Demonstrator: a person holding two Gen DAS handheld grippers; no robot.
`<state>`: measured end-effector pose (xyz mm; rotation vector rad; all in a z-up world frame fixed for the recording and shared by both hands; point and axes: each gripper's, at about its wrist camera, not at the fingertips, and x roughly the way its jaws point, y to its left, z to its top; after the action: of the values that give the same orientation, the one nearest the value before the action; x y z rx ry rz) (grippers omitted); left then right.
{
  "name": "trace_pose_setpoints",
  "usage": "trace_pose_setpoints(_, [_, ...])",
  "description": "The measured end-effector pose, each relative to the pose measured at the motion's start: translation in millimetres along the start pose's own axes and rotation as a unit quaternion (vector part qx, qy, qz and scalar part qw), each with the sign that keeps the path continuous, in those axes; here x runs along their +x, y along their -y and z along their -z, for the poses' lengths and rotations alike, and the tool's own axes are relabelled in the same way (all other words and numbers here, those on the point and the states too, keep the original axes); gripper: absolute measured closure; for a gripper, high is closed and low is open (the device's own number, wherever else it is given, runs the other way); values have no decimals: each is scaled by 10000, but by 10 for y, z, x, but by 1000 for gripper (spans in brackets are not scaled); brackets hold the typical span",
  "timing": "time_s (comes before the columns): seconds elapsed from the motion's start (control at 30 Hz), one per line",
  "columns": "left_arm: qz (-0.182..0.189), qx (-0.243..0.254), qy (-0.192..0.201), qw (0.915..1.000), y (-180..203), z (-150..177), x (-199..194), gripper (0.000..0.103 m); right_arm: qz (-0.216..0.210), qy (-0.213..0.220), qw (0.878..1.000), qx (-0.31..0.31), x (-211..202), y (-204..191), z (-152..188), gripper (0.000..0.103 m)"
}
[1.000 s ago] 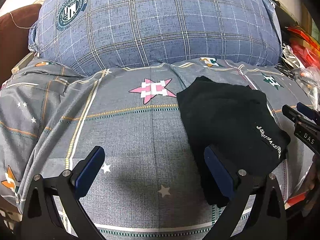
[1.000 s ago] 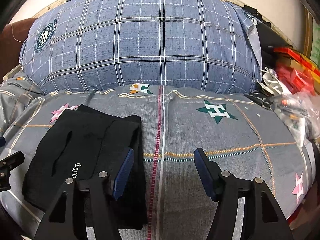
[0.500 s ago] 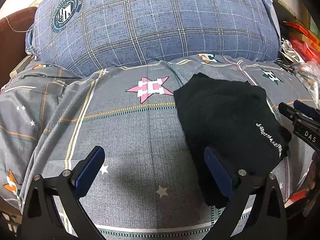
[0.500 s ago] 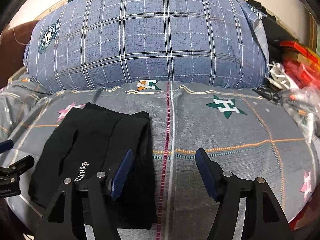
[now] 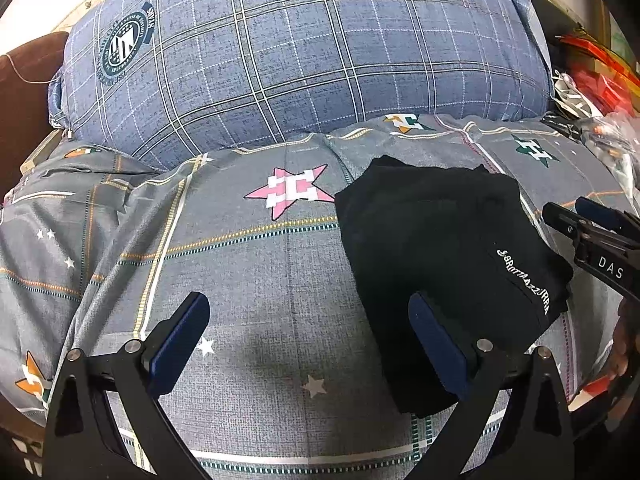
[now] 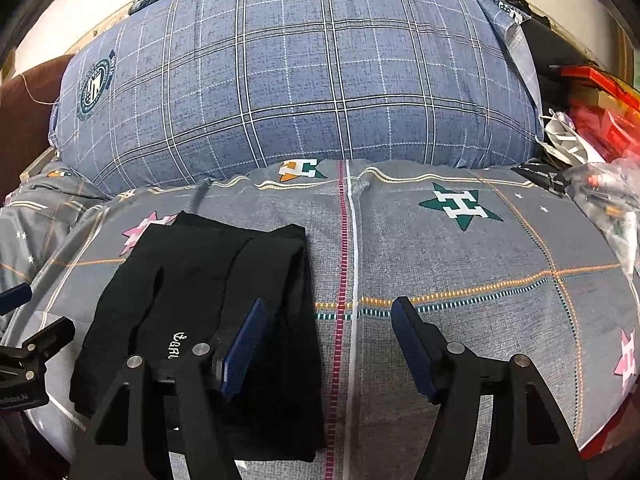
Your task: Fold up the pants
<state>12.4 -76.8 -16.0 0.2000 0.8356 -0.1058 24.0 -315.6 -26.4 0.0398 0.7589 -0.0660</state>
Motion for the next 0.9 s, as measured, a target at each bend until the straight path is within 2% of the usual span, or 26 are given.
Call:
trace_pose_setpoints(0.57, [26,65,-19,10000,33,-14,0,2,51,-6,10000,-53,-12,-12,4,35])
trace_pose_setpoints(0.8, [415,-403,-299,9979,-184,-73,197,2,-339,-146,9993,-54,36,-44,12,35])
trace_pose_setpoints(0.9, [804,-630,-445,9938,-270,-73,287,2,-560,-252,9981,-38,81,-41,12,32])
